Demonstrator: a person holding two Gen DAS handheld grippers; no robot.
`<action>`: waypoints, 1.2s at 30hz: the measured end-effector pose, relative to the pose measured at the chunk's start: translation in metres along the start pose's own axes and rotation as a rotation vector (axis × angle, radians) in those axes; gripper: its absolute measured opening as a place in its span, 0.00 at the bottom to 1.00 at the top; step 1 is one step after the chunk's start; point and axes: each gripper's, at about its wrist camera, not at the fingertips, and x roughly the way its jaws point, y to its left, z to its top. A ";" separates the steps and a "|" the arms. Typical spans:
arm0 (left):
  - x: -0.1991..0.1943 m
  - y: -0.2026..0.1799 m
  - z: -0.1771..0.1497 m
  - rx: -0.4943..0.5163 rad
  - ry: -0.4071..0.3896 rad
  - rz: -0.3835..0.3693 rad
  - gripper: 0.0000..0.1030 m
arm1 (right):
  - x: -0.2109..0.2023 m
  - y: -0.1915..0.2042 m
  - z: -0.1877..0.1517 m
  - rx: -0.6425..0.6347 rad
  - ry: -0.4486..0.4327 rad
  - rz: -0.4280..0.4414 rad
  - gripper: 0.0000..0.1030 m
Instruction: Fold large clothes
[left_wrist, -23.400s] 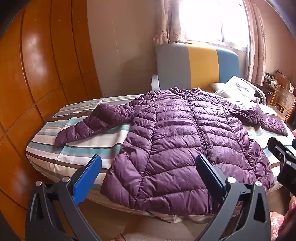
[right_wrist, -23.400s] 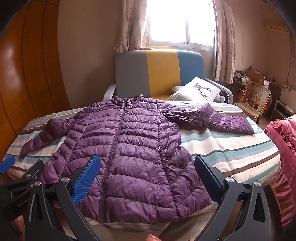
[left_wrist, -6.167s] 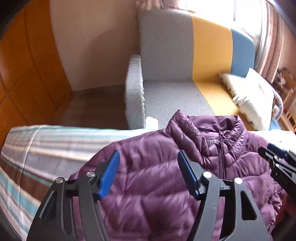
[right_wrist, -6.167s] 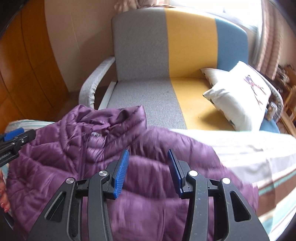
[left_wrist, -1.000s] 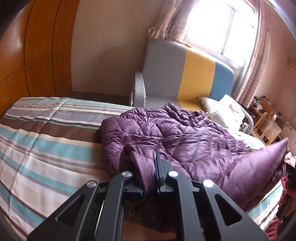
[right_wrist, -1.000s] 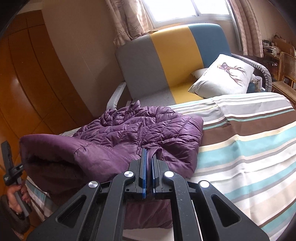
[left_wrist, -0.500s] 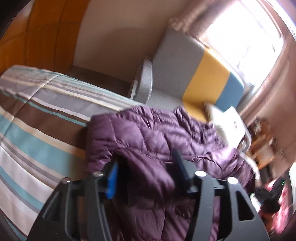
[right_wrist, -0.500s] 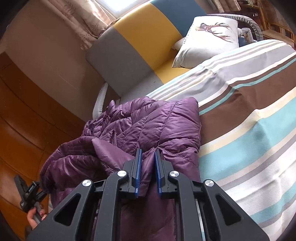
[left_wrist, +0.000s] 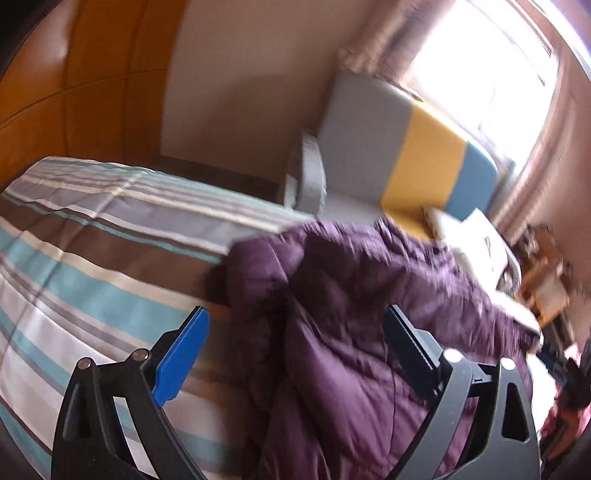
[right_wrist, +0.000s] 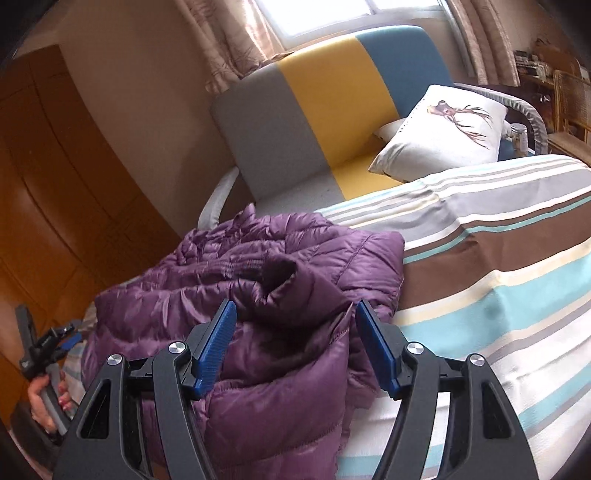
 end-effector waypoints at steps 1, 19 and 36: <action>0.002 -0.003 -0.003 0.019 0.012 0.007 0.91 | 0.002 0.003 -0.005 -0.016 0.015 -0.007 0.66; 0.011 -0.002 -0.063 0.019 0.115 -0.109 0.62 | 0.012 -0.019 -0.075 0.162 0.175 0.114 0.61; -0.073 -0.008 -0.116 0.118 0.200 -0.215 0.14 | -0.068 -0.017 -0.109 0.113 0.248 0.291 0.12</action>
